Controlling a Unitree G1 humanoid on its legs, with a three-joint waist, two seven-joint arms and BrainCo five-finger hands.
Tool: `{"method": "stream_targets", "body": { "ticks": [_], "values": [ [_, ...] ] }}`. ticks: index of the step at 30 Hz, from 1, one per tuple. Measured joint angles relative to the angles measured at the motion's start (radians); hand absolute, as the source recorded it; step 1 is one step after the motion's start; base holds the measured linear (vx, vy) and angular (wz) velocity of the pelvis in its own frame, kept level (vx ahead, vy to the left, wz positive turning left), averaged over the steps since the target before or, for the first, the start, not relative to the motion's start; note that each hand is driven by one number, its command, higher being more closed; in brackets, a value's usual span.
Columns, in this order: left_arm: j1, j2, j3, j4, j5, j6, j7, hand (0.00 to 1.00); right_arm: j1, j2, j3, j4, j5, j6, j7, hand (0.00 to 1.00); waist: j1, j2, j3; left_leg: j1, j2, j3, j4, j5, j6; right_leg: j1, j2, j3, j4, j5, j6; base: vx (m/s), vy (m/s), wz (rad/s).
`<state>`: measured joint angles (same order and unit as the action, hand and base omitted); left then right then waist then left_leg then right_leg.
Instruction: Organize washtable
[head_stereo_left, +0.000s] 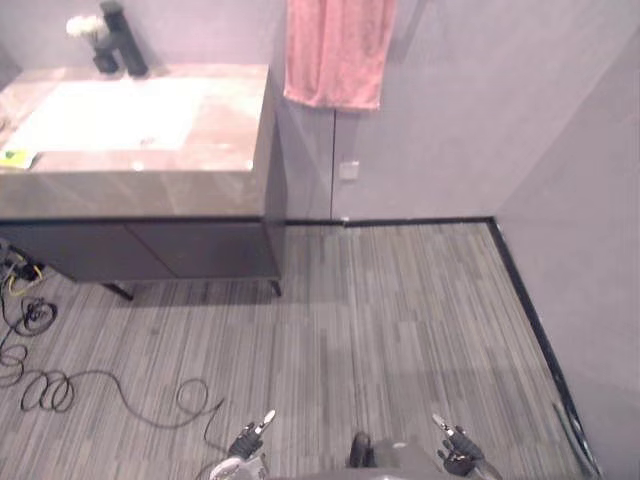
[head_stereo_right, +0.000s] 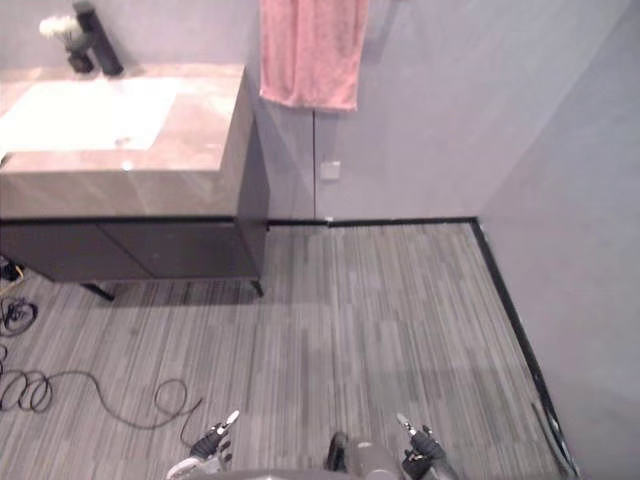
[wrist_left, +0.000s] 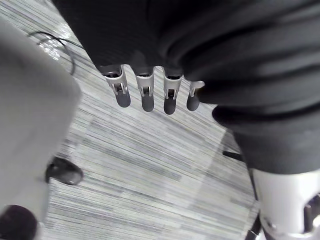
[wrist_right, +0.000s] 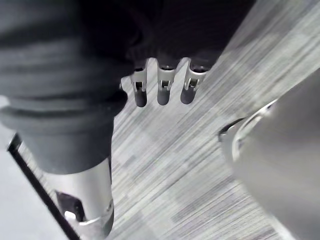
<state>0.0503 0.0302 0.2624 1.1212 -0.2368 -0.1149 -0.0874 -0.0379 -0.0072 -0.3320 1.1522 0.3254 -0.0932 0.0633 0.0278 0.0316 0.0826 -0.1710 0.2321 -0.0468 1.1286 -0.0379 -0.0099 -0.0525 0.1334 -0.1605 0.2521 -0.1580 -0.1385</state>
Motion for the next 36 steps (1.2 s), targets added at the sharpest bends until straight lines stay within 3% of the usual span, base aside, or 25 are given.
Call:
{"method": "stream_targets", "body": {
  "ticks": [2, 4, 6, 8, 9, 10, 11, 12, 13, 14, 15, 16, 18, 20, 21, 22, 23, 25, 26, 28, 30, 31, 32, 35, 36],
  "values": [
    [0.001, 0.014, -0.037, -0.029, -0.03, -0.011, 0.004, 0.0, -0.029, 0.011, 0.057, -0.001, 0.018, -0.009, -0.007, 0.0, 0.018, -0.017, 0.014, -0.127, -0.05, -0.006, 0.042, -0.09, -0.008, 0.099, -0.002, 0.041, -0.052, -0.005, -0.008, 0.5, -0.127, -0.37],
    [-0.004, 0.012, -0.047, -0.036, -0.042, -0.025, 0.005, 0.0, -0.058, 0.015, 0.062, 0.001, 0.018, -0.011, -0.02, 0.0, 0.041, -0.014, 0.026, -0.228, -0.095, 0.018, -0.036, -0.173, -0.025, 0.172, -0.017, 0.085, -0.093, -0.02, -0.015, 0.51, -0.002, -0.55],
    [-0.003, 0.001, -0.05, -0.052, -0.06, -0.029, 0.005, 0.0, -0.073, 0.027, 0.065, -0.02, 0.018, -0.013, -0.021, 0.0, 0.059, -0.016, 0.042, -0.291, -0.115, 0.118, -0.286, -0.197, -0.009, 0.251, -0.055, 0.125, -0.134, -0.054, 0.005, 0.42, 0.115, -0.75],
    [0.009, -0.013, -0.016, -0.051, -0.061, -0.032, 0.006, 0.0, -0.068, 0.02, 0.055, -0.045, 0.018, -0.017, -0.019, 0.0, 0.064, 0.006, 0.029, -0.301, -0.14, 0.135, -0.626, -0.159, -0.057, 0.291, -0.075, 0.164, -0.167, -0.128, 0.023, 0.49, 0.201, -0.66],
    [0.016, -0.019, 0.002, -0.049, -0.067, -0.039, 0.004, 0.0, -0.068, 0.019, 0.046, -0.03, 0.017, -0.016, -0.019, 0.0, 0.074, 0.009, 0.024, -0.314, -0.167, 0.112, -0.621, -0.062, -0.015, 0.317, -0.089, 0.195, -0.168, -0.183, 0.033, 0.38, 0.181, -0.45],
    [0.02, -0.02, 0.016, -0.049, -0.067, -0.042, 0.003, 0.0, -0.068, 0.024, 0.045, -0.016, 0.017, -0.013, -0.021, 0.0, 0.071, -0.007, 0.013, -0.314, -0.202, 0.101, -0.614, -0.05, 0.011, 0.317, -0.112, 0.201, -0.15, -0.206, 0.027, 0.65, 0.22, -0.33],
    [0.019, -0.008, 0.065, -0.044, -0.062, -0.041, 0.005, 0.0, -0.062, 0.035, 0.045, -0.005, 0.015, -0.013, -0.02, 0.0, 0.064, -0.059, 0.0, -0.298, -0.243, 0.127, -0.606, -0.084, 0.063, 0.307, -0.163, 0.228, -0.082, -0.217, 0.035, 0.49, 0.11, -0.03],
    [0.018, -0.006, 0.084, -0.042, -0.062, -0.039, 0.004, 0.0, -0.053, 0.037, 0.046, -0.005, 0.015, -0.013, -0.02, 0.0, 0.065, -0.072, -0.002, -0.284, -0.255, 0.137, -0.606, -0.09, 0.079, 0.297, -0.181, 0.247, -0.043, -0.204, 0.056, 0.73, 0.19, -0.04],
    [0.019, -0.005, 0.105, -0.037, -0.061, -0.031, 0.006, 0.0, -0.033, 0.038, 0.053, -0.005, 0.015, -0.013, -0.02, 0.0, 0.074, -0.086, -0.01, -0.249, -0.268, 0.15, -0.606, -0.116, 0.098, 0.269, -0.189, 0.279, 0.069, -0.171, 0.1, 0.75, 0.217, 0.01],
    [0.017, 0.006, 0.099, -0.028, -0.054, -0.022, 0.005, 0.0, -0.022, 0.041, 0.051, -0.002, 0.015, -0.013, -0.016, 0.0, 0.071, -0.096, -0.011, -0.182, -0.283, 0.168, -0.62, -0.139, 0.131, 0.214, -0.189, 0.302, 0.26, -0.099, 0.205, 0.61, 0.185, -0.01],
    [0.016, 0.008, 0.098, -0.028, -0.051, -0.02, 0.005, 0.0, -0.019, 0.042, 0.05, -0.001, 0.014, -0.013, -0.016, 0.0, 0.071, -0.097, -0.011, -0.166, -0.287, 0.168, -0.629, -0.143, 0.134, 0.198, -0.189, 0.306, 0.308, -0.078, 0.236, 0.59, 0.166, -0.08],
    [0.013, 0.009, 0.088, -0.024, -0.033, -0.012, 0.005, 0.0, -0.014, 0.041, 0.049, -0.002, 0.011, -0.015, -0.009, 0.0, 0.069, -0.093, -0.008, -0.088, -0.296, 0.162, -0.669, -0.158, 0.141, 0.124, -0.184, 0.311, 0.526, -0.03, 0.349, 0.41, 0.1, -0.1],
    [0.009, 0.007, 0.05, -0.021, -0.025, -0.005, 0.004, 0.0, 0.015, 0.039, 0.049, -0.012, -0.006, -0.016, 0.006, 0.0, 0.065, -0.085, -0.008, 0.025, -0.308, 0.141, -0.718, -0.159, 0.143, 0.022, -0.187, 0.268, 0.785, -0.006, 0.395, 0.46, 0.085, 0.04],
    [-0.007, 0.003, 0.015, -0.02, -0.019, -0.005, 0.004, 0.0, 0.05, 0.038, 0.05, -0.028, -0.011, -0.015, 0.006, 0.0, 0.064, -0.064, -0.006, 0.12, -0.306, 0.126, -0.775, -0.16, 0.143, -0.078, -0.199, 0.201, 0.884, -0.034, 0.331, 0.4, 0.013, 0.09],
    [-0.02, 0.0, -0.007, -0.009, 0.0, -0.006, 0.005, 0.0, 0.049, 0.029, 0.047, -0.039, -0.013, -0.018, 0.006, 0.0, 0.062, -0.064, -0.012, 0.194, -0.302, 0.117, -0.846, -0.162, 0.146, -0.135, -0.208, 0.152, 0.843, -0.076, 0.254, 0.39, -0.012, 0.11],
    [-0.04, 0.002, -0.034, 0.009, 0.015, -0.005, 0.006, 0.0, 0.047, 0.021, 0.048, -0.038, -0.013, -0.018, 0.006, 0.0, 0.057, -0.054, -0.004, 0.25, -0.3, 0.097, -0.898, -0.163, 0.145, -0.171, -0.207, 0.128, 0.765, -0.107, 0.21, 0.32, -0.025, 0.2],
    [-0.048, 0.001, -0.039, 0.013, 0.015, -0.005, 0.005, 0.0, 0.046, 0.019, 0.048, -0.038, -0.013, -0.018, 0.006, 0.0, 0.048, -0.054, -0.004, 0.271, -0.298, 0.087, -0.919, -0.164, 0.144, -0.185, -0.207, 0.118, 0.703, -0.118, 0.194, 0.28, -0.05, 0.53],
    [-0.079, -0.017, -0.062, 0.011, 0.014, -0.009, 0.008, 0.0, 0.041, 0.008, 0.058, -0.038, -0.012, -0.027, 0.005, 0.0, 0.027, -0.044, -0.012, 0.295, -0.276, 0.047, -0.946, -0.198, 0.106, -0.216, -0.208, 0.105, 0.332, -0.102, 0.193, 0.27, -0.069, 0.63],
    [-0.084, -0.019, -0.066, 0.01, 0.014, -0.011, 0.008, 0.0, 0.041, 0.006, 0.06, -0.037, -0.012, -0.028, 0.005, 0.0, 0.027, -0.045, -0.013, 0.296, -0.273, 0.037, -0.945, -0.204, 0.101, -0.22, -0.209, 0.118, 0.245, -0.081, 0.188, 0.29, -0.103, 0.5],
    [-0.075, -0.033, -0.058, 0.01, 0.013, -0.018, 0.027, 0.0, 0.036, -0.004, 0.106, -0.024, -0.01, -0.029, 0.001, 0.0, 0.011, -0.042, -0.031, 0.311, -0.25, -0.002, -0.945, -0.233, 0.06, -0.225, -0.204, 0.193, 0.022, 0.049, 0.196, 0.34, -0.167, 0.49],
    [-0.061, -0.036, -0.054, 0.011, 0.014, -0.021, 0.028, 0.0, 0.034, -0.011, 0.125, 0.009, -0.012, -0.029, 0.001, 0.0, 0.01, -0.036, -0.052, 0.347, -0.208, -0.031, -0.965, -0.26, 0.022, -0.208, -0.176, 0.176, 0.017, 0.146, 0.205, 0.44, -0.337, 0.44],
    [-0.052, -0.039, -0.054, 0.011, 0.014, -0.022, 0.028, 0.0, 0.032, -0.011, 0.124, 0.02, -0.013, -0.023, 0.002, 0.0, 0.012, -0.022, -0.077, 0.357, -0.17, -0.046, -0.972, -0.265, 0.013, -0.2, -0.15, 0.143, 0.022, 0.146, 0.185, 0.43, -0.368, 0.46],
    [-0.051, -0.038, -0.054, 0.011, 0.014, -0.023, 0.027, 0.0, 0.025, -0.009, 0.12, 0.033, -0.014, -0.021, 0.002, 0.0, 0.011, -0.029, -0.084, 0.353, -0.155, -0.056, -0.953, -0.263, 0.01, -0.187, -0.141, 0.124, 0.023, 0.142, 0.176, 0.45, -0.384, 0.5],
    [-0.046, -0.065, -0.034, 0.021, 0.013, -0.022, 0.026, 0.0, 0.022, -0.015, 0.095, 0.046, -0.017, -0.017, 0.001, 0.0, 0.007, 0.001, -0.088, 0.276, -0.109, -0.092, -0.737, -0.252, -0.008, -0.104, -0.105, 0.054, -0.021, 0.112, 0.129, 0.46, -0.381, 0.51],
    [-0.044, -0.078, -0.035, 0.02, 0.013, -0.023, 0.025, 0.0, 0.022, -0.019, 0.107, 0.046, -0.017, -0.015, 0.001, 0.0, 0.012, 0.01, -0.084, 0.221, -0.098, -0.089, -0.58, -0.231, -0.04, -0.054, -0.091, 0.041, -0.048, 0.102, 0.113, 0.25, -0.218, 0.31]
  ]
}}
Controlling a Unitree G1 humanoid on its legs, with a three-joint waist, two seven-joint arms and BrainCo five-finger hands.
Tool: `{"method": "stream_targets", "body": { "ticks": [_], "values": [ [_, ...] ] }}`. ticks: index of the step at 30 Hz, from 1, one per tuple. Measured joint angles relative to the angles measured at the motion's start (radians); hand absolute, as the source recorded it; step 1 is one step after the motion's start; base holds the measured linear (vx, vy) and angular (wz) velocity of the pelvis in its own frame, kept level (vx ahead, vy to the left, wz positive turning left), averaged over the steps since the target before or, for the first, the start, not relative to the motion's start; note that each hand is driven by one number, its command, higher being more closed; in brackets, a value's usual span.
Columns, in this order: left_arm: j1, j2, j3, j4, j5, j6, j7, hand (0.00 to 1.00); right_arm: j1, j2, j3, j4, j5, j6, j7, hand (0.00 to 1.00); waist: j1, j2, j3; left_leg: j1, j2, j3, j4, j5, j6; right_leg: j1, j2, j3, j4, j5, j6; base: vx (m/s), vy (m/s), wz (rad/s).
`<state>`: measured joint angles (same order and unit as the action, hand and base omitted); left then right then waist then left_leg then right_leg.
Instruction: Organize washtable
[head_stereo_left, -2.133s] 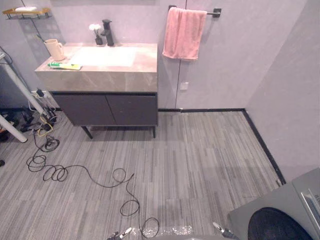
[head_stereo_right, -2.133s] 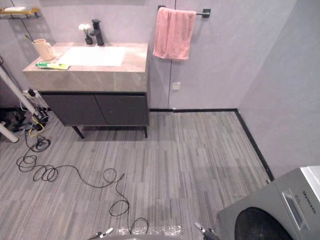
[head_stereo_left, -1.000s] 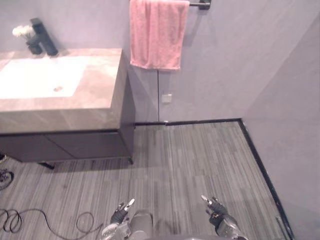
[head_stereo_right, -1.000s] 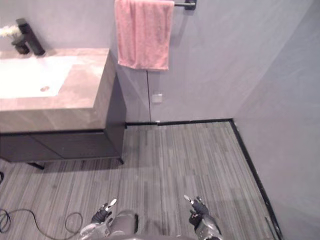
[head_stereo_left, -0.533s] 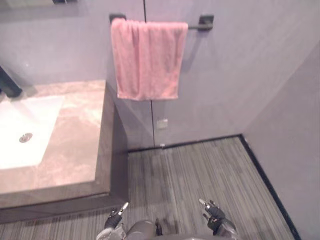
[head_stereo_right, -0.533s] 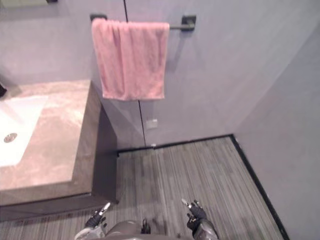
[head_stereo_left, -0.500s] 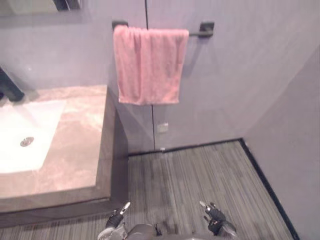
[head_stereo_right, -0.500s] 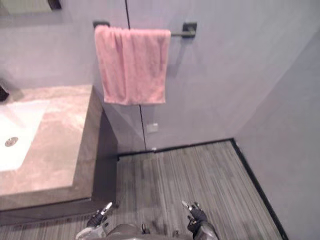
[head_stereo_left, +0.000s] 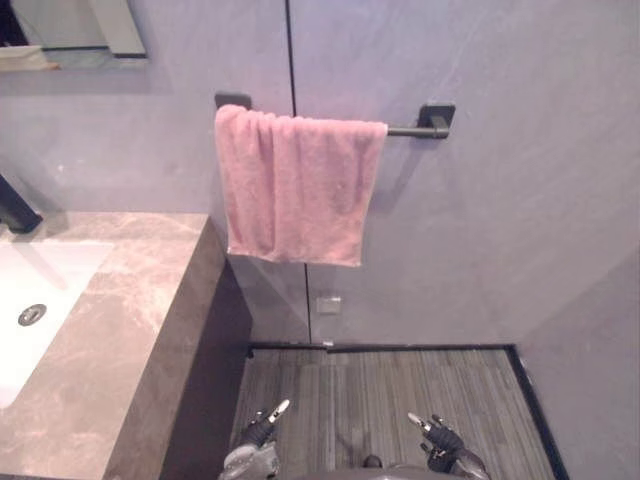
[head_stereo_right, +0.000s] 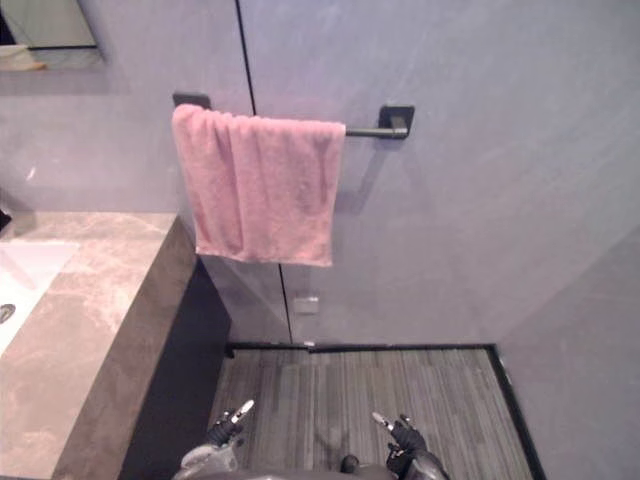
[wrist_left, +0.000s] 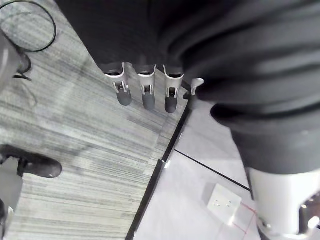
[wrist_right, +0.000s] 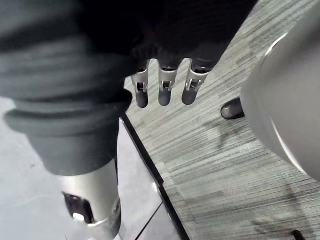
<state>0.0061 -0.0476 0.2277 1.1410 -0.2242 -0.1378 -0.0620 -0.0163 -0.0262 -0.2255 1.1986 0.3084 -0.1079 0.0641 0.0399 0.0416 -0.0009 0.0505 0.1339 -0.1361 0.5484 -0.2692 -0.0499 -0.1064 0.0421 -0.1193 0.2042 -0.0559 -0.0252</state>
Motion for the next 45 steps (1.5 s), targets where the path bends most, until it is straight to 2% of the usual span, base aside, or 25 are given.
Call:
{"method": "stream_targets", "body": {
  "ticks": [1, 2, 4, 5, 6, 7, 8, 9, 10, 11, 13, 14, 16, 18, 20, 22, 24, 27, 29, 33, 37, 41, 42, 43, 45],
  "values": [
    [-0.001, -0.001, -0.002, -0.003, -0.001, 0.0, 0.0, 0.0, -0.002, -0.002, 0.012, -0.001, 0.001, 0.0, -0.001, 0.0, 0.001, 0.006, 0.003, -0.028, 0.007, 0.003, 0.074, 0.019, -0.015, 0.02, 0.009, -0.004, -0.008, -0.005, -0.008, 0.27, -0.235, 0.26],
    [0.003, 0.001, -0.005, -0.004, -0.002, -0.001, -0.001, 0.0, -0.013, -0.002, 0.048, -0.001, 0.003, 0.0, -0.001, 0.0, 0.004, 0.007, 0.012, -0.095, 0.027, 0.021, 0.234, 0.029, -0.016, 0.066, 0.025, -0.009, -0.026, -0.014, -0.022, 0.22, -0.175, 0.08],
    [0.009, 0.016, -0.036, -0.004, -0.01, -0.002, 0.001, 0.0, -0.025, 0.007, 0.061, 0.0, 0.007, 0.0, -0.001, 0.0, 0.004, 0.009, 0.017, -0.144, 0.053, 0.095, 0.293, 0.021, -0.023, 0.119, 0.024, -0.007, -0.05, -0.019, -0.029, 0.16, -0.123, -0.03],
    [0.013, 0.019, -0.041, -0.01, -0.013, -0.005, 0.001, 0.0, -0.037, 0.009, 0.065, -0.003, 0.021, -0.001, -0.004, 0.0, 0.003, 0.007, 0.018, -0.166, 0.061, 0.16, 0.233, 0.005, -0.017, 0.144, 0.012, 0.005, -0.07, -0.02, -0.027, 0.07, -0.038, -0.11],
    [0.014, 0.02, -0.041, -0.011, -0.024, -0.007, 0.002, 0.0, -0.043, 0.008, 0.067, -0.004, 0.028, -0.001, -0.006, 0.0, 0.003, 0.007, 0.019, -0.168, 0.055, 0.182, 0.164, 0.003, -0.018, 0.151, 0.003, 0.012, -0.075, -0.021, -0.025, 0.06, 0.035, -0.12],
    [0.02, 0.022, -0.054, -0.01, -0.044, -0.009, 0.007, 0.0, -0.046, 0.005, 0.072, -0.02, 0.048, -0.006, -0.022, 0.0, 0.001, 0.011, 0.019, -0.146, 0.025, 0.188, -0.075, 0.012, -0.029, 0.153, -0.006, 0.017, -0.085, -0.027, -0.011, 0.02, 0.079, -0.09],
    [0.024, 0.022, -0.066, -0.01, -0.05, -0.016, 0.015, 0.0, -0.047, -0.002, 0.084, -0.03, 0.057, -0.008, -0.027, 0.0, 0.003, 0.022, 0.019, -0.137, 0.015, 0.165, -0.194, 0.034, -0.044, 0.152, -0.002, 0.021, -0.085, -0.032, -0.002, 0.02, 0.104, -0.17],
    [0.024, 0.03, -0.069, -0.01, -0.054, -0.024, 0.022, 0.0, -0.047, -0.013, 0.103, -0.039, 0.06, -0.01, -0.035, 0.0, 0.009, 0.02, 0.022, -0.126, 0.003, 0.151, -0.214, 0.077, -0.036, 0.152, -0.003, 0.041, -0.082, -0.037, 0.005, 0.06, 0.13, -0.37],
    [0.033, 0.052, -0.069, -0.003, -0.06, -0.026, 0.023, 0.0, -0.048, -0.009, 0.143, -0.063, 0.069, -0.015, -0.042, 0.0, 0.016, 0.009, 0.021, -0.103, -0.008, 0.17, -0.26, 0.084, -0.031, 0.155, -0.014, 0.069, -0.09, -0.034, 0.019, 0.06, 0.13, -0.41],
    [0.037, 0.057, -0.069, 0.003, -0.062, -0.026, 0.024, 0.0, -0.046, -0.005, 0.151, -0.082, 0.072, -0.016, -0.043, 0.0, 0.014, 0.01, 0.019, -0.097, -0.012, 0.176, -0.27, 0.086, -0.027, 0.155, -0.019, 0.076, -0.092, -0.032, 0.023, 0.07, 0.148, -0.43],
    [0.062, 0.076, -0.069, 0.029, -0.064, -0.024, 0.025, 0.0, -0.032, 0.003, 0.218, -0.234, 0.073, -0.02, -0.052, 0.0, -0.002, -0.01, 0.016, -0.083, -0.035, 0.204, -0.325, 0.1, -0.012, 0.147, -0.041, 0.101, -0.108, -0.025, 0.04, 0.07, 0.104, -0.26],
    [0.062, 0.083, -0.068, 0.028, -0.067, -0.024, 0.026, 0.0, -0.027, 0.003, 0.234, -0.283, 0.071, -0.02, -0.059, 0.0, -0.002, -0.013, 0.016, -0.081, -0.041, 0.207, -0.336, 0.105, -0.008, 0.142, -0.046, 0.105, -0.11, -0.024, 0.042, 0.12, 0.096, -0.18],
    [0.063, 0.088, -0.067, 0.026, -0.065, -0.024, 0.035, 0.0, -0.023, -0.002, 0.293, -0.498, 0.018, -0.029, -0.08, 0.0, 0.005, -0.019, 0.017, -0.062, -0.062, 0.226, -0.35, 0.116, 0.007, 0.138, -0.052, 0.135, -0.12, -0.016, 0.053, 0.13, 0.107, -0.27],
    [0.067, 0.092, -0.067, 0.027, -0.057, -0.025, 0.043, 0.0, -0.034, 0.001, 0.322, -0.591, -0.034, -0.049, -0.083, 0.0, 0.008, -0.019, 0.018, -0.042, -0.072, 0.224, -0.358, 0.112, 0.013, 0.146, -0.054, 0.173, -0.122, -0.013, 0.057, 0.12, 0.119, -0.33],
    [0.067, 0.095, -0.067, 0.029, -0.047, -0.025, 0.043, 0.0, -0.041, -0.002, 0.343, -0.645, -0.093, -0.053, -0.086, 0.0, 0.009, -0.021, 0.017, -0.03, -0.078, 0.218, -0.362, 0.112, 0.014, 0.154, -0.059, 0.185, -0.126, -0.01, 0.062, 0.08, 0.093, -0.19],
    [0.066, 0.097, -0.067, 0.029, -0.044, -0.025, 0.042, 0.0, -0.055, -0.006, 0.344, -0.699, -0.16, -0.057, -0.089, 0.0, 0.029, -0.024, 0.018, -0.016, -0.082, 0.218, -0.376, 0.111, 0.015, 0.154, -0.06, 0.208, -0.127, -0.009, 0.064, 0.04, 0.065, -0.19],
    [0.071, 0.101, -0.067, 0.029, -0.044, -0.025, 0.042, 0.0, -0.092, -0.036, 0.354, -0.737, -0.194, -0.062, -0.089, 0.0, 0.031, -0.027, 0.019, -0.018, -0.084, 0.216, -0.377, 0.11, 0.017, 0.154, -0.061, 0.213, -0.139, 0.002, 0.069, -0.01, 0.054, -0.11],
    [0.077, 0.109, -0.067, 0.028, -0.045, -0.025, 0.042, 0.0, -0.152, -0.076, 0.37, -0.755, -0.203, -0.065, -0.1, 0.0, 0.031, -0.028, 0.02, -0.016, -0.085, 0.209, -0.385, 0.111, 0.017, 0.152, -0.061, 0.216, -0.141, 0.004, 0.071, -0.05, 0.021, -0.02],
    [0.077, 0.119, -0.067, 0.028, -0.044, -0.025, 0.042, 0.0, -0.2, -0.103, 0.382, -0.755, -0.203, -0.066, -0.106, 0.0, 0.032, -0.034, 0.032, -0.01, -0.091, 0.193, -0.405, 0.121, 0.03, 0.152, -0.063, 0.216, -0.143, 0.006, 0.073, -0.09, -0.002, 0.03],
    [0.09, 0.138, -0.068, 0.025, -0.045, -0.025, 0.042, 0.0, -0.265, -0.141, 0.385, -0.755, -0.222, -0.065, -0.119, 0.0, 0.037, -0.041, 0.044, -0.03, -0.099, 0.166, -0.432, 0.14, 0.024, 0.131, -0.067, 0.214, -0.164, 0.023, 0.079, -0.11, -0.006, 0.06],
    [0.111, 0.15, -0.068, 0.025, -0.045, -0.023, 0.042, 0.0, -0.292, -0.178, 0.379, -0.755, -0.234, -0.06, -0.164, 0.0, 0.057, -0.05, 0.056, -0.054, -0.114, 0.128, -0.465, 0.173, 0.031, 0.117, -0.079, 0.18, -0.181, 0.031, 0.083, -0.02, 0.002, 0.23],
    [0.136, 0.158, -0.066, 0.024, -0.045, -0.018, 0.042, 0.0, -0.336, -0.176, 0.37, -0.753, -0.232, -0.06, -0.194, 0.0, 0.066, -0.061, 0.062, -0.067, -0.12, 0.102, -0.476, 0.184, 0.033, 0.115, -0.084, 0.154, -0.191, 0.033, 0.083, 0.05, 0.005, 0.25],
    [0.143, 0.159, -0.063, 0.024, -0.045, -0.016, 0.043, 0.0, -0.353, -0.175, 0.357, -0.753, -0.231, -0.06, -0.199, 0.0, 0.084, -0.061, 0.062, -0.072, -0.121, 0.097, -0.477, 0.184, 0.033, 0.112, -0.085, 0.152, -0.193, 0.033, 0.083, 0.08, 0.005, 0.12],
    [0.147, 0.158, -0.061, 0.023, -0.045, -0.013, 0.043, 0.0, -0.362, -0.171, 0.338, -0.75, -0.23, -0.06, -0.215, 0.0, 0.088, -0.061, 0.062, -0.074, -0.121, 0.092, -0.477, 0.184, 0.033, 0.113, -0.085, 0.15, -0.194, 0.033, 0.083, 0.07, 0.005, 0.13],
    [0.157, 0.159, -0.059, 0.023, -0.045, -0.012, 0.043, 0.0, -0.371, -0.169, 0.327, -0.748, -0.227, -0.06, -0.226, 0.0, 0.085, -0.061, 0.063, -0.077, -0.121, 0.082, -0.479, 0.184, 0.033, 0.112, -0.084, 0.148, -0.194, 0.033, 0.083, 0.06, 0.003, 0.11]
  ]
}}
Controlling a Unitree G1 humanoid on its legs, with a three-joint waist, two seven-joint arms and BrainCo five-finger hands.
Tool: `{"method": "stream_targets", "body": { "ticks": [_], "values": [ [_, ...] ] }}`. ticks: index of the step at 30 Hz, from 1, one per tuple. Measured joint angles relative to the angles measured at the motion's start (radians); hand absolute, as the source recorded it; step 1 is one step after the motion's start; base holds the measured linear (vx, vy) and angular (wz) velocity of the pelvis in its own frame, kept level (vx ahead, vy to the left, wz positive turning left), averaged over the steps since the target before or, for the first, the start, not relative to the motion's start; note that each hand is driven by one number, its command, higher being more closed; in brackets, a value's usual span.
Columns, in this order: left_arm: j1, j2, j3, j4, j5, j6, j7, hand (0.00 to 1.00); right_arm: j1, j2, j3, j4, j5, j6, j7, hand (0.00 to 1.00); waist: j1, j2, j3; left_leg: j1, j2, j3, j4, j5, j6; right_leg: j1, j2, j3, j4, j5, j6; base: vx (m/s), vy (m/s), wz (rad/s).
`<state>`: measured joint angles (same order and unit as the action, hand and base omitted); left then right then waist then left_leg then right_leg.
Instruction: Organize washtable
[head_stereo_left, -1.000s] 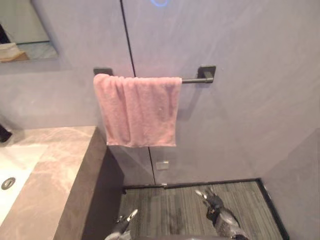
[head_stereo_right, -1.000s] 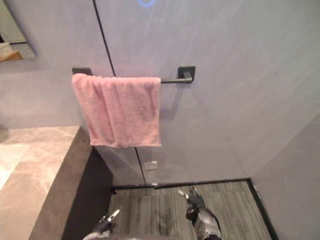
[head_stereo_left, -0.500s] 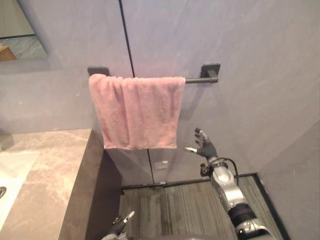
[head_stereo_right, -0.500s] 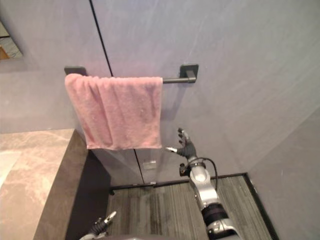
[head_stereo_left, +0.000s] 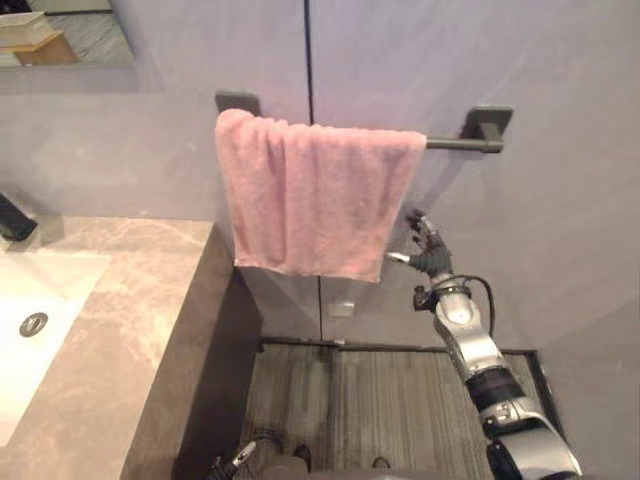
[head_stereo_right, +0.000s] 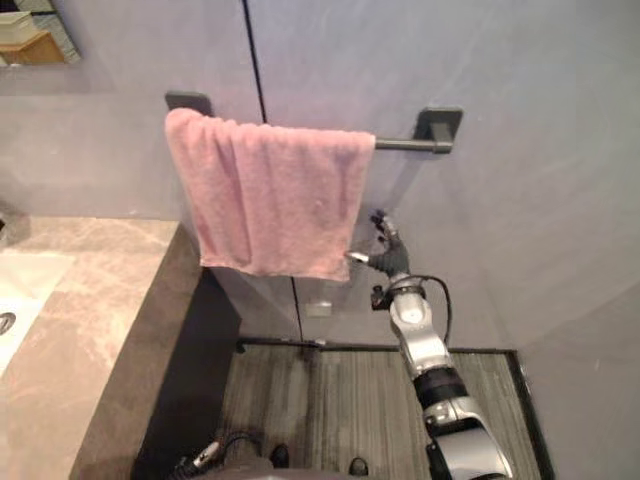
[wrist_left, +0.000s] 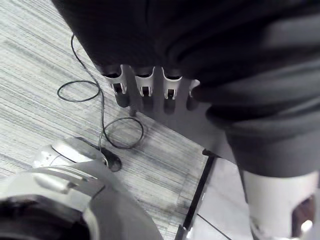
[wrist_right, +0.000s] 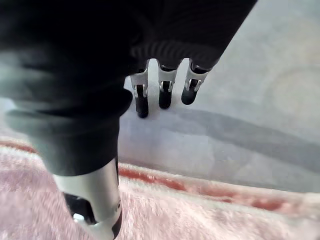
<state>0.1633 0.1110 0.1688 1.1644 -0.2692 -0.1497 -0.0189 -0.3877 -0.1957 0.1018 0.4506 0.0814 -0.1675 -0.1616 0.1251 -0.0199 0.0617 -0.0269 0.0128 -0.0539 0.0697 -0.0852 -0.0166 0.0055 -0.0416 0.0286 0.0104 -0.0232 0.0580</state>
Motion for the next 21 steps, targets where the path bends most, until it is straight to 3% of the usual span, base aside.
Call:
{"method": "stream_targets", "body": {
  "ticks": [7, 13, 21],
  "values": [
    [-0.001, 0.0, 0.0, -0.013, -0.005, 0.0, 0.004, 0.0, -0.045, 0.0, -0.007, 0.042, 0.034, 0.003, -0.016, 0.0, 0.0, -0.002, 0.003, -0.022, 0.0, -0.019, -0.003, 0.005, -0.002, -0.014, 0.002, -0.018, 0.0, 0.0, 0.0, 0.01, -0.004, 0.08],
    [-0.007, 0.002, -0.001, -0.034, -0.018, -0.001, 0.022, 0.0, -0.087, 0.013, -0.007, 0.046, 0.05, 0.003, -0.036, 0.0, 0.001, -0.016, 0.026, -0.037, 0.0, -0.053, -0.063, 0.061, -0.01, -0.044, 0.0, -0.046, 0.005, 0.001, -0.001, -0.05, -0.023, 0.17],
    [-0.007, 0.002, -0.002, -0.045, -0.031, -0.003, 0.024, 0.0, -0.1, 0.024, -0.006, 0.045, 0.066, 0.003, -0.036, 0.0, 0.01, -0.022, 0.037, -0.039, 0.001, -0.056, -0.072, 0.067, -0.014, -0.049, 0.001, -0.046, 0.006, 0.001, -0.001, -0.01, -0.002, 0.02]
  ]
}}
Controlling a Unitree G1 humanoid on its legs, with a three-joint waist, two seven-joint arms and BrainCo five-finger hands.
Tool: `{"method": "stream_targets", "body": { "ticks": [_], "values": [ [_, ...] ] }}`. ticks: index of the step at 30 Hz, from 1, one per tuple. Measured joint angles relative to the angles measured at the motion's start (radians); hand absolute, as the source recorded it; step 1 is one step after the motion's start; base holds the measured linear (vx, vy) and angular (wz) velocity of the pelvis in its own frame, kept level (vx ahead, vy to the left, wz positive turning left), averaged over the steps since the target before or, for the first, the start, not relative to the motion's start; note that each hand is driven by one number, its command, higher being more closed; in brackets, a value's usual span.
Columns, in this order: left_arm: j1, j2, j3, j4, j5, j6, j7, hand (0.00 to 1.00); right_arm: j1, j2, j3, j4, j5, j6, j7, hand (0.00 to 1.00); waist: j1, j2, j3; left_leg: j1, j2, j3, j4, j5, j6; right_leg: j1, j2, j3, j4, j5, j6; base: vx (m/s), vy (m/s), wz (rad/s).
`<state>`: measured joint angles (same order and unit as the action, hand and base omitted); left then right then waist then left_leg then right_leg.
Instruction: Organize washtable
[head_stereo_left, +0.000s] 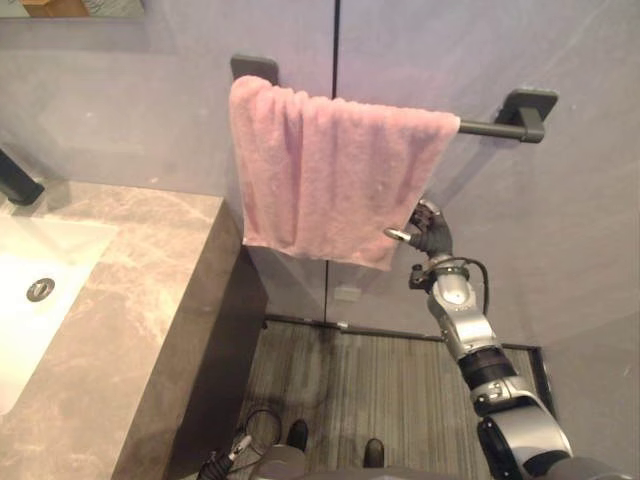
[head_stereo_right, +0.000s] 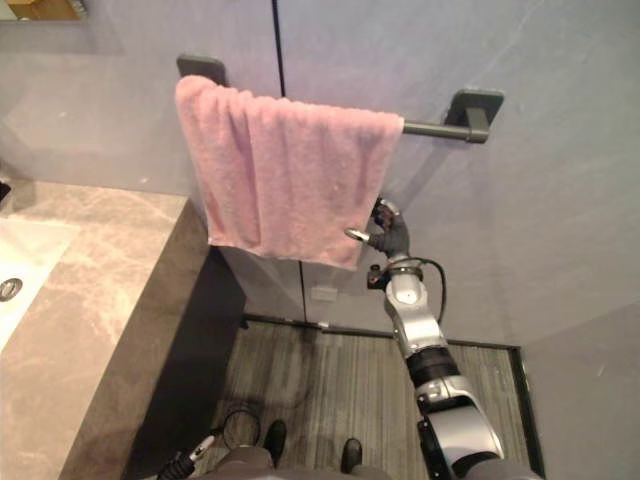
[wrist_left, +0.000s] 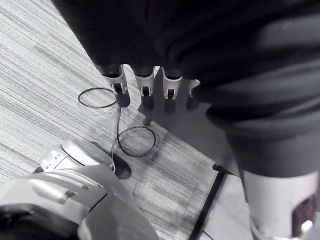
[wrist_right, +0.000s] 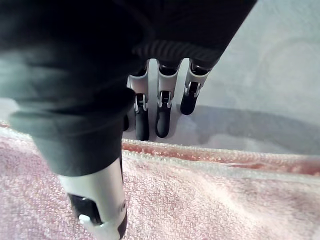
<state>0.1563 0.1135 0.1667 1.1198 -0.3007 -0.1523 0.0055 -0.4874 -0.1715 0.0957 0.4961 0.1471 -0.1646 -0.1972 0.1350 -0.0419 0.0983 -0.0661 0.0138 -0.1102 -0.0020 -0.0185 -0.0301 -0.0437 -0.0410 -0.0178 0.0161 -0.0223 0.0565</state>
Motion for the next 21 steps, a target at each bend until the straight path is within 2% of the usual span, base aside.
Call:
{"method": "stream_targets", "body": {
  "ticks": [8, 9, 21],
  "values": [
    [-0.004, 0.0, 0.0, -0.015, 0.0, -0.005, 0.002, 0.0, -0.037, 0.001, 0.021, 0.0, 0.001, 0.0, 0.003, 0.0, 0.01, -0.005, 0.024, -0.014, 0.001, 0.002, 0.002, 0.0, 0.0, -0.016, 0.001, 0.003, 0.0, 0.0, 0.0, 0.02, -0.002, -0.01],
    [-0.004, 0.0, 0.0, -0.021, 0.0, -0.006, 0.002, 0.0, -0.039, 0.003, 0.023, 0.0, 0.001, 0.0, 0.004, 1.0, 0.011, -0.006, 0.03, -0.014, 0.001, 0.002, 0.002, 0.0, 0.0, -0.016, 0.001, 0.003, 0.001, 0.0, 0.0, 0.0, 0.0, 0.0],
    [-0.004, 0.0, 0.0, -0.032, -0.003, -0.007, 0.017, 0.0, -0.074, 0.01, 0.021, -0.002, -0.001, 0.0, -0.016, 1.0, 0.016, -0.014, 0.053, -0.018, 0.0, 0.001, 0.004, 0.0, 0.0, -0.018, 0.0, 0.002, 0.002, 0.0, 0.0, 0.0, 0.0, 0.0]
  ]
}}
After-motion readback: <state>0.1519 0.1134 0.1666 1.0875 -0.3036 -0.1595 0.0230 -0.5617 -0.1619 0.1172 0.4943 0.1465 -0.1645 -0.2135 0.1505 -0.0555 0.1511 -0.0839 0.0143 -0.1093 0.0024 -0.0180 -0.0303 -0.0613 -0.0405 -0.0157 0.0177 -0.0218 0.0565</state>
